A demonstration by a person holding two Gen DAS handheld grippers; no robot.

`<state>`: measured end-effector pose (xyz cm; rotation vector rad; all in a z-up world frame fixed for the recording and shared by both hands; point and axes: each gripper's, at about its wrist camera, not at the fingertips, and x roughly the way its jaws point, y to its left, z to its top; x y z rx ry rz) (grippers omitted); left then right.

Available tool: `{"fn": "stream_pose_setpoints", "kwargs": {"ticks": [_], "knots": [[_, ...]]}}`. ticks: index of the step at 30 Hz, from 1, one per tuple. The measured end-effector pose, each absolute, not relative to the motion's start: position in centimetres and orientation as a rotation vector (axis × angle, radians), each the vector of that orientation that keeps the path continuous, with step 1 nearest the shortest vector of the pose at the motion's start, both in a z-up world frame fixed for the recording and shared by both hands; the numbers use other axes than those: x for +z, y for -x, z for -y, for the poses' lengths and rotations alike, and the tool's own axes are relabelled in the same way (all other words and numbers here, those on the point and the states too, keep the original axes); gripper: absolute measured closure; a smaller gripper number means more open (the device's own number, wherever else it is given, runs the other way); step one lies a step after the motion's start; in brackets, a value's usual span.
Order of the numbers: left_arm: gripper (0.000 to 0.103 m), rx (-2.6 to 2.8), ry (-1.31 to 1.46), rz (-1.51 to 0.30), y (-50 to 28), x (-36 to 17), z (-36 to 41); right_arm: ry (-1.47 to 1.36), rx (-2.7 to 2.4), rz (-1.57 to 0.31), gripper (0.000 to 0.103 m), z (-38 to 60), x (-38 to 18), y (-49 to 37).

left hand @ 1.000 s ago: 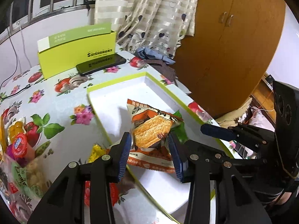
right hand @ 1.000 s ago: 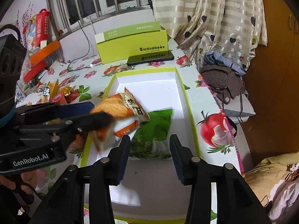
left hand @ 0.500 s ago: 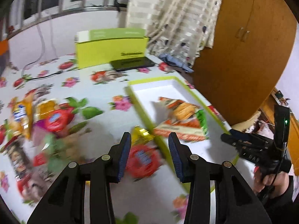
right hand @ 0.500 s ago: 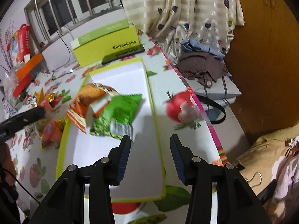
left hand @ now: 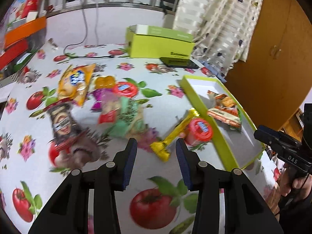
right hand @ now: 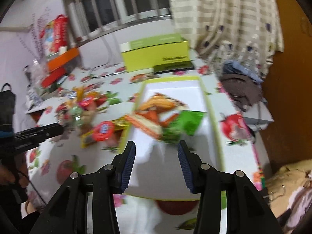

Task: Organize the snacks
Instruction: 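Grasp the clear peanut bag with the left tool while the right tool grasps the red jelly cup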

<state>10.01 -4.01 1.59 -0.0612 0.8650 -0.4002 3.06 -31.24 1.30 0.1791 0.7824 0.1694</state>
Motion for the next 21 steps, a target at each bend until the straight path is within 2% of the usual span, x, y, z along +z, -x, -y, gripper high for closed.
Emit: {"fn": "stream_pose_setpoints", "kwargs": {"ticks": [9,14,21], "knots": [[0.060,-0.321,0.096,-0.899,-9.6,0.0,-0.5,-0.154,0.298,-0.850,0.059,25.1,-0.1,-5.8],[0.060,-0.295,0.120,-0.916,-10.3,-0.8,-1.8,-0.127,0.309,-0.868,0.050,22.9,-1.0,-7.6],[0.059,-0.343,0.121,-0.887,-11.7,-0.4,-2.3,-0.023,0.287,-0.867,0.048,21.2,-1.4,-9.5]]}}
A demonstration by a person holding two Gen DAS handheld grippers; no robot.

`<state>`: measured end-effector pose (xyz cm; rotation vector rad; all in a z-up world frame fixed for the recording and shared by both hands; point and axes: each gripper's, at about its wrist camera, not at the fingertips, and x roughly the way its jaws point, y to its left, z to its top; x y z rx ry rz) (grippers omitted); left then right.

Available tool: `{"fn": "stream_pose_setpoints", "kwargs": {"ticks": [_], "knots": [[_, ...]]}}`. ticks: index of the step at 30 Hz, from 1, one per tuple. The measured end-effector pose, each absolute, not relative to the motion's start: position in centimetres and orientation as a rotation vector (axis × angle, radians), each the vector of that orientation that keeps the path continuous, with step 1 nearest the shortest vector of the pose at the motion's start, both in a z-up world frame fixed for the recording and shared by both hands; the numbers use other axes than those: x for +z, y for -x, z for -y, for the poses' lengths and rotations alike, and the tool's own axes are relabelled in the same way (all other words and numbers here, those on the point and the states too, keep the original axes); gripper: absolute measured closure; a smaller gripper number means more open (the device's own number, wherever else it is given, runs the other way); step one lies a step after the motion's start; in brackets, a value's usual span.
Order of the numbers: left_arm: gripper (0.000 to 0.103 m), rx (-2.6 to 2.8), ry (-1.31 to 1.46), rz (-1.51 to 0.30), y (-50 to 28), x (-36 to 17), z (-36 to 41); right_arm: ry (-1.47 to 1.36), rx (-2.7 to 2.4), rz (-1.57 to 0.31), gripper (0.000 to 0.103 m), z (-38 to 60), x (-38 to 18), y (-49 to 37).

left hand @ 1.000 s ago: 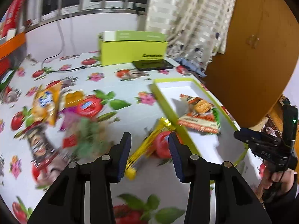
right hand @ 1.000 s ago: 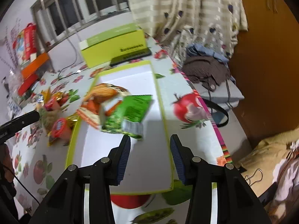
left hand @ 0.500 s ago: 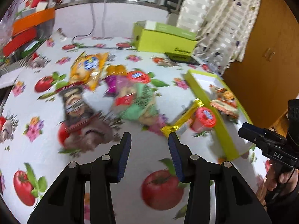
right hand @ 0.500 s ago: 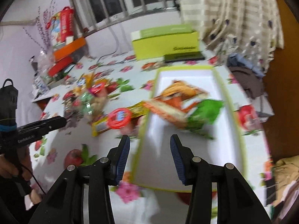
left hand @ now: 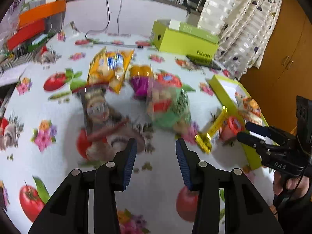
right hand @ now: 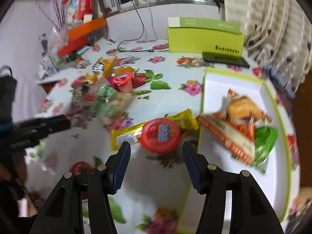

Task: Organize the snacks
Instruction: 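Grasp the clear peanut bag with the left tool while the right tool grasps the red jelly cup, then carry the peanut bag and jelly cup into the white tray and release both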

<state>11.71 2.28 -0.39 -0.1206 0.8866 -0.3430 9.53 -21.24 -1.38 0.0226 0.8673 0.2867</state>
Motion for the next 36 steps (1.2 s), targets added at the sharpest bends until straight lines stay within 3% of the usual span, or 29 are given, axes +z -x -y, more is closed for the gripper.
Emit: {"fn": "stream_pose_setpoints", "kwargs": {"ticks": [3,10,13,15,32,36], "knots": [[0.049,-0.372,0.146,-0.867,-12.7,-0.3,-2.2,-0.024,0.286,-0.894,0.048,20.6,-2.3,-10.5],[0.039,-0.379,0.154,-0.866,-15.0,-0.6,-1.8,-0.017,0.267,-0.908,0.049,20.0,-3.3,-11.2],[0.037,-0.385,0.167,-0.861,-16.0,-0.5,-1.8,-0.030,0.269,-0.895,0.061,20.0,-3.2,-11.5],[0.035,-0.398,0.180,-0.860,-16.6,-0.5,-1.7,-0.032,0.276,-0.884,0.062,19.8,-3.1,-11.6],[0.034,-0.429,0.266,-0.984,-20.7,-4.0,1.6,-0.054,0.294,-0.846,0.065,19.8,-2.1,-10.6],[0.040,-0.425,0.243,-0.973,-20.4,-3.9,1.7,-0.055,0.299,-0.830,0.065,20.0,-1.5,-10.2]]}}
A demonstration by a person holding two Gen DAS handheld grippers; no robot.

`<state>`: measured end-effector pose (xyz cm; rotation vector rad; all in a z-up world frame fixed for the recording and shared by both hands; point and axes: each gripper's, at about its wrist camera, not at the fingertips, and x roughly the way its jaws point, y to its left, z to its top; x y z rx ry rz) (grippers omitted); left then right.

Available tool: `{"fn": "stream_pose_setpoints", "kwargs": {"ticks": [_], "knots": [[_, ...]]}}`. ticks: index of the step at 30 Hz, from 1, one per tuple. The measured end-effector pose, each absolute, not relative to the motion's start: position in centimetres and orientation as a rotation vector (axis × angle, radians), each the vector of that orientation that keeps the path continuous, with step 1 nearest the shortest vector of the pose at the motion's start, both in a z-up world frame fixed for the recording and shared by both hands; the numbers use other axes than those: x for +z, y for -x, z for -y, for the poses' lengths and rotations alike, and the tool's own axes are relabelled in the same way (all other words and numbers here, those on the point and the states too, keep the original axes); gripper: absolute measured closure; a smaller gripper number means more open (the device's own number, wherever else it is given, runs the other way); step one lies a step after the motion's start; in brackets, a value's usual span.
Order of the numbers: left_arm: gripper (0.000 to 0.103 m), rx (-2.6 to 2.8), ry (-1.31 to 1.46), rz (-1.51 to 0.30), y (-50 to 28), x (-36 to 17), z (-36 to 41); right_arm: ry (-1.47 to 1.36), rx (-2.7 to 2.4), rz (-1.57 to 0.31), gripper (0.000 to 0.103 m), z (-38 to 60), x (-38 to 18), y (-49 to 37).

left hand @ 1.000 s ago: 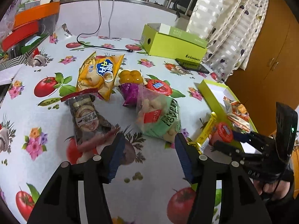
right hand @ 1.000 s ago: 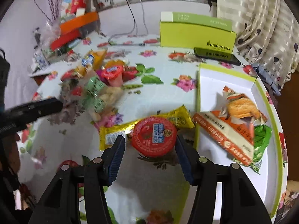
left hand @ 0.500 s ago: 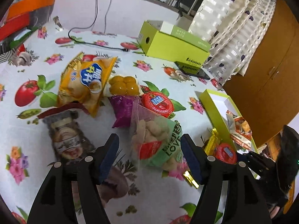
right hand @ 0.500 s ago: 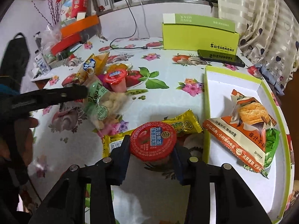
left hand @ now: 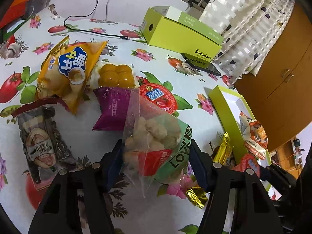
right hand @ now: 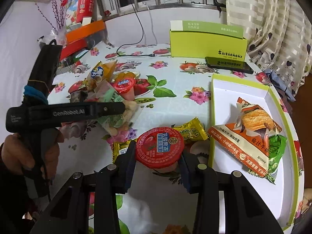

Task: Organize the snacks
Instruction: 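Carry the peanut bag and jelly cup into the white tray and release both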

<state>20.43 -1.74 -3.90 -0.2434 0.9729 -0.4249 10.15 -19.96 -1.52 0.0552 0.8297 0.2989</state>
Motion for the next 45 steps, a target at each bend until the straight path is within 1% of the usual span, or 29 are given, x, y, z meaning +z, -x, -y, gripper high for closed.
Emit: {"fn": "stream_pose_setpoints", "kwargs": {"ticks": [4,12,25,35,45], "knots": [[0.042,-0.415,0.233,-0.953,-19.5,-3.7,1.5,-0.059,0.297,-0.811,0.065,20.3,-1.0,-9.6],[0.042,-0.430,0.224,-0.902,-16.8,-1.6,1.4,-0.075,0.266,-0.778,0.065,22.1,0.1,-8.2],[0.042,-0.588,0.137,-0.840,-13.4,2.8,7.0,-0.092,0.172,-0.736,0.065,26.1,1.5,-6.0],[0.042,-0.749,0.060,-0.866,-11.8,2.9,13.7,-0.111,0.067,-0.759,0.065,30.1,0.7,-4.5],[0.042,-0.890,0.005,-0.923,-11.3,1.7,19.1,-0.134,-0.036,-0.822,0.065,33.7,-1.6,-4.3]]}}
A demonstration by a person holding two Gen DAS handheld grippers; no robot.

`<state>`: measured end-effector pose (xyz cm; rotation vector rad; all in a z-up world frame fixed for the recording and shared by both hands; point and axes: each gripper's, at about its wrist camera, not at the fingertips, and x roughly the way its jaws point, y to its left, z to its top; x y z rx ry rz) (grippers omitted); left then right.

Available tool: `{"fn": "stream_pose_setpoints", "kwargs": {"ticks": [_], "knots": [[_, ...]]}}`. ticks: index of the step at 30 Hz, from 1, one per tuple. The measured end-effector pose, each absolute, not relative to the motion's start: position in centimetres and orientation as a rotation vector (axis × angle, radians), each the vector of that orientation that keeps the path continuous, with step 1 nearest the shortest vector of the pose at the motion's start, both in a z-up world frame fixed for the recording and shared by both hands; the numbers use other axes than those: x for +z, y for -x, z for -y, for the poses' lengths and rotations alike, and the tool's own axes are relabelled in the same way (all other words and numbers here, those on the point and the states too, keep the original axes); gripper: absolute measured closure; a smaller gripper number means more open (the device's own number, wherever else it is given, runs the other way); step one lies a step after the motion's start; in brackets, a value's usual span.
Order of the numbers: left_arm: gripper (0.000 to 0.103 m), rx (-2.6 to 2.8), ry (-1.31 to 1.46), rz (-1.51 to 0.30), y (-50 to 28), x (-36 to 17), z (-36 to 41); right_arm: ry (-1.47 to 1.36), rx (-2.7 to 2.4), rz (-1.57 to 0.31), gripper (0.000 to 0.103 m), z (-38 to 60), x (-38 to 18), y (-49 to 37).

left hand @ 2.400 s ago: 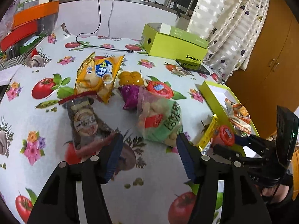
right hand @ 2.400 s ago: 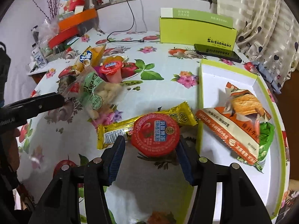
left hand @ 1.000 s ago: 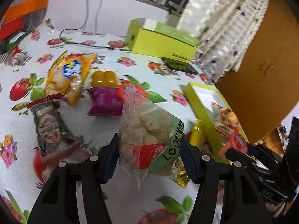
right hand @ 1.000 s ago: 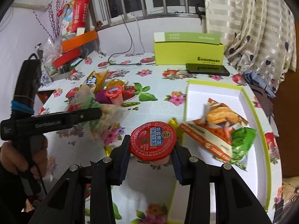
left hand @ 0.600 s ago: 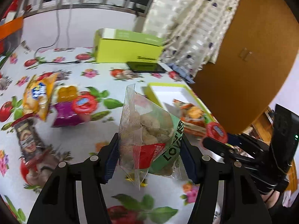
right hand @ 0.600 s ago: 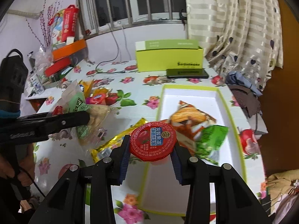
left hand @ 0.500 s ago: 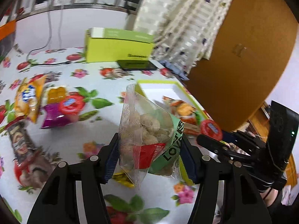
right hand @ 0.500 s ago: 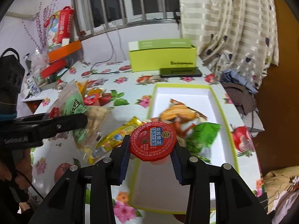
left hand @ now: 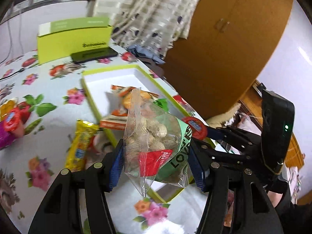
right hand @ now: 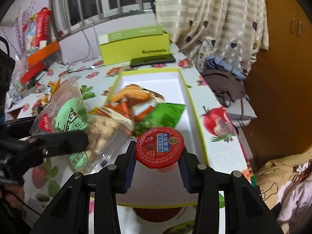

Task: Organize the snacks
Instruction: 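Carry the peanut bag and jelly cup into the white tray and release both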

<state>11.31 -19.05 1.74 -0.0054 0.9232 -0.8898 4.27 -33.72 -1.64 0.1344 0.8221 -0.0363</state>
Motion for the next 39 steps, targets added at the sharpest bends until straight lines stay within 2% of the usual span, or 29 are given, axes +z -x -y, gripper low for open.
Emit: {"fn": "stream_pose_setpoints", "kwargs": {"ticks": [10,24,29,32,39], "knots": [[0.041,-0.859,0.002,-0.973,-14.5,-0.3,20.4,-0.116,-0.030,-0.850,0.065,34.7,-3.0,-7.2],[0.040,-0.780,0.000,-0.951,-20.2,-0.2,22.7,-0.145,0.011,-0.820,0.064,36.6,-2.5,-13.3],[0.038,-0.835,0.025,-0.968,-18.9,-0.6,22.6,-0.141,0.009,-0.818,0.052,36.8,-2.4,-11.2],[0.033,-0.826,0.017,-0.920,-17.7,0.2,22.1,-0.152,0.008,-0.796,0.045,36.9,-1.9,-9.5],[0.030,-0.798,0.033,-0.833,-15.2,2.4,19.7,-0.154,-0.001,-0.739,0.041,36.1,0.0,-6.1]]}}
